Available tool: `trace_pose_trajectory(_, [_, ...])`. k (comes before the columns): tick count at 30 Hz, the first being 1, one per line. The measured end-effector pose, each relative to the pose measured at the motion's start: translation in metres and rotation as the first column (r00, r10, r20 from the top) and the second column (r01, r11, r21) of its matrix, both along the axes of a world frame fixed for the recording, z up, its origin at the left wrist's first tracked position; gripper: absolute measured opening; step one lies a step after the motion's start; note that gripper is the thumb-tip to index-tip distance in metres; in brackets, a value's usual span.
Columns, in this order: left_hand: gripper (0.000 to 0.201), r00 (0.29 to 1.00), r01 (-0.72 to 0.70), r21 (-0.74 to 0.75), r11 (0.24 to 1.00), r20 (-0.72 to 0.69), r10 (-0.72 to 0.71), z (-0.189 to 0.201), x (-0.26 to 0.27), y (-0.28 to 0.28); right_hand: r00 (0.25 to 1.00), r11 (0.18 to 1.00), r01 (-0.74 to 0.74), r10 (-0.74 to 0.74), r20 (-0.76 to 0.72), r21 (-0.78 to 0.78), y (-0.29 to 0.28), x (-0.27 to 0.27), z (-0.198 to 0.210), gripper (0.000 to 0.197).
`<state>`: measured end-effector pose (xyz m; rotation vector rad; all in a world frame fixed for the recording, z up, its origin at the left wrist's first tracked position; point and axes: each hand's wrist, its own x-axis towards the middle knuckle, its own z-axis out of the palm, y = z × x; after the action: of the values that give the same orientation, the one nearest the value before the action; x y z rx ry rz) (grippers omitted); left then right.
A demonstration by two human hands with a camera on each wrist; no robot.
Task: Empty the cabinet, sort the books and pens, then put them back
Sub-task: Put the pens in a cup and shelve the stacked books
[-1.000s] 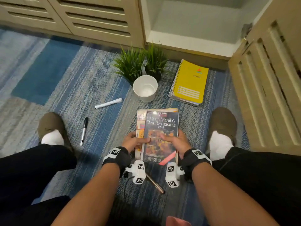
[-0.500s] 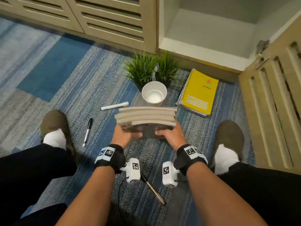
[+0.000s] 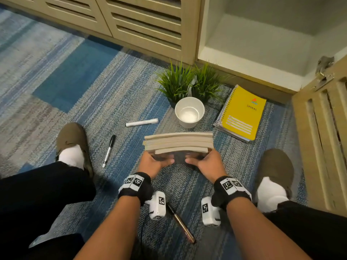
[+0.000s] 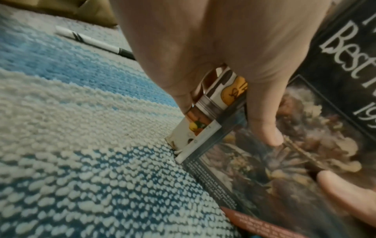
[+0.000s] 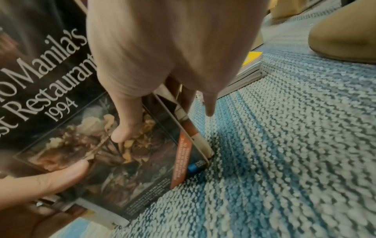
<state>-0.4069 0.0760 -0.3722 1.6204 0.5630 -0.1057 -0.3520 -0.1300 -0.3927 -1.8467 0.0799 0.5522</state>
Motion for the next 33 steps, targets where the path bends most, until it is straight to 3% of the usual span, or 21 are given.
trace_pose_trajectory(2, [0.038,0.999,0.028,-0.010,1.000,-0.021,-0.028,-0.001,0.001,0.006,1.000,0.999,-0.027,0.026,-0.007,-0.029,-0.001,0.004,0.002,0.072])
trace_pose_trajectory(8, [0.042,0.985,0.154,0.055,0.987,-0.091,-0.149,-0.004,0.002,0.017,0.997,0.993,-0.082,0.082,-0.008,-0.081,-0.004,0.012,0.014,0.055])
trace_pose_trajectory(14, [0.043,0.986,0.128,0.168,0.977,-0.130,-0.107,-0.018,0.000,0.020,0.995,0.980,-0.073,0.085,0.053,-0.187,-0.005,0.008,0.013,0.058])
trace_pose_trajectory(17, [0.051,0.981,0.182,0.240,0.953,-0.110,-0.160,-0.008,-0.001,0.021,0.998,0.985,-0.061,0.059,-0.019,-0.158,-0.007,0.007,0.015,0.059])
trace_pose_trajectory(21, [0.059,0.908,0.368,0.106,0.924,-0.258,-0.332,-0.007,-0.013,0.029,0.980,0.974,-0.147,0.119,-0.161,-0.175,-0.018,-0.003,0.017,0.046])
trace_pose_trajectory(24, [0.060,0.838,0.409,-0.057,0.911,-0.373,-0.400,-0.018,-0.024,0.019,0.931,0.957,-0.237,0.175,-0.321,-0.165,-0.028,-0.015,0.013,0.039])
trace_pose_trajectory(29, [0.049,0.821,0.338,0.069,0.939,-0.509,-0.258,-0.037,-0.034,-0.007,0.836,0.975,-0.013,-0.111,-0.538,-0.221,-0.035,-0.038,-0.002,0.036])
trace_pose_trajectory(33, [0.050,0.864,0.291,0.124,0.949,-0.459,-0.205,-0.033,-0.029,-0.016,0.823,0.973,0.068,-0.179,-0.539,-0.219,-0.038,-0.043,-0.015,0.039])
